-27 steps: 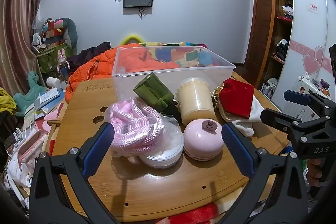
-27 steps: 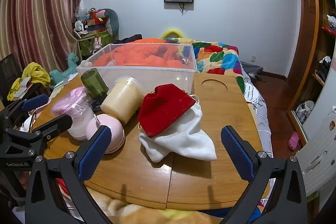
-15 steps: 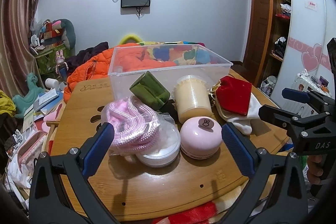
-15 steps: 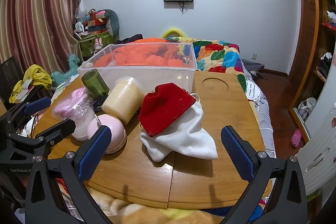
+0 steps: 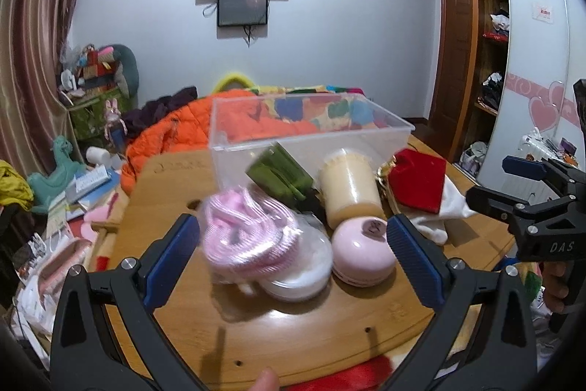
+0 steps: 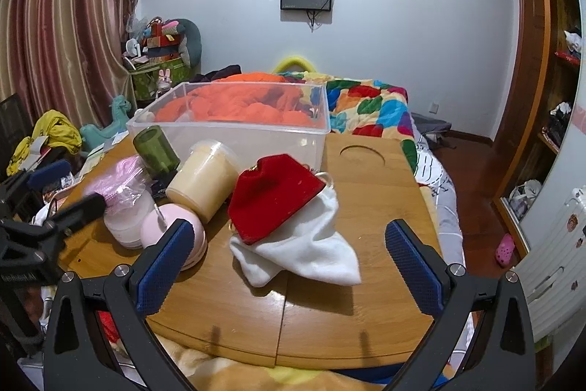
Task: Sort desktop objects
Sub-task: 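Move both grippers toward the items on the wooden table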
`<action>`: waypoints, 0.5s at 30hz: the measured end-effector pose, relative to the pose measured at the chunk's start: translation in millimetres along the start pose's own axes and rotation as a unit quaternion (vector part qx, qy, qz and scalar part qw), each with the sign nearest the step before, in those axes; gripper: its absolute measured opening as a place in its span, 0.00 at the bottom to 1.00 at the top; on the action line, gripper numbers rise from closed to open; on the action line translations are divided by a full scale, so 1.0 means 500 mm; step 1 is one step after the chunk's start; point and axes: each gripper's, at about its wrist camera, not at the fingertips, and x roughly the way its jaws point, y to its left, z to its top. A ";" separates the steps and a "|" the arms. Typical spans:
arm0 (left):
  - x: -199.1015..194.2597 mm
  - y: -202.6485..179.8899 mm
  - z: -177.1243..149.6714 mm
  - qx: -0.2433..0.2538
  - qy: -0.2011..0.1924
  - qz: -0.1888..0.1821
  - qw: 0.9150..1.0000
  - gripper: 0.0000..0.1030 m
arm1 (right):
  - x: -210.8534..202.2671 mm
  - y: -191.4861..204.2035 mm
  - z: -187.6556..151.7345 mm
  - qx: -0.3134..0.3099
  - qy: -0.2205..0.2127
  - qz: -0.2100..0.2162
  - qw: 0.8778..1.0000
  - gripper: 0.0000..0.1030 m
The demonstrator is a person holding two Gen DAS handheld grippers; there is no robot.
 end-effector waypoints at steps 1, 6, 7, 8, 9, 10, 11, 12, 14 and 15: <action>-0.001 0.008 0.004 -0.002 -0.001 0.000 1.000 1.00 | 0.000 -0.003 0.002 -0.001 -0.002 0.000 1.000 1.00; 0.040 0.054 0.026 -0.010 0.068 -0.062 0.996 1.00 | 0.002 -0.017 0.013 -0.020 -0.007 0.009 1.000 1.00; 0.048 0.064 0.028 -0.016 0.082 -0.069 0.994 1.00 | 0.003 -0.018 0.015 -0.022 -0.006 0.011 1.000 1.00; 0.059 0.073 0.032 -0.022 0.097 -0.077 0.992 1.00 | 0.005 -0.020 0.017 -0.025 -0.005 0.016 1.000 1.00; 0.070 0.082 0.038 -0.030 0.111 -0.081 0.990 1.00 | 0.009 -0.023 0.020 -0.029 -0.003 0.022 0.999 1.00; 0.080 0.088 0.043 -0.036 0.122 -0.082 0.988 1.00 | 0.012 -0.023 0.022 -0.033 0.000 0.028 0.999 1.00; 0.088 0.092 0.048 -0.039 0.131 -0.083 0.987 1.00 | 0.017 -0.024 0.025 -0.034 0.004 0.035 0.999 1.00; 0.097 0.094 0.053 -0.039 0.141 -0.081 0.986 1.00 | 0.024 -0.026 0.029 -0.034 0.010 0.039 0.999 1.00; 0.118 0.095 0.058 -0.041 0.158 -0.080 0.983 1.00 | 0.038 -0.028 0.035 -0.032 0.019 0.051 0.998 1.00; 0.128 0.093 0.059 -0.042 0.168 -0.081 0.982 1.00 | 0.050 -0.029 0.040 -0.030 0.028 0.059 0.997 1.00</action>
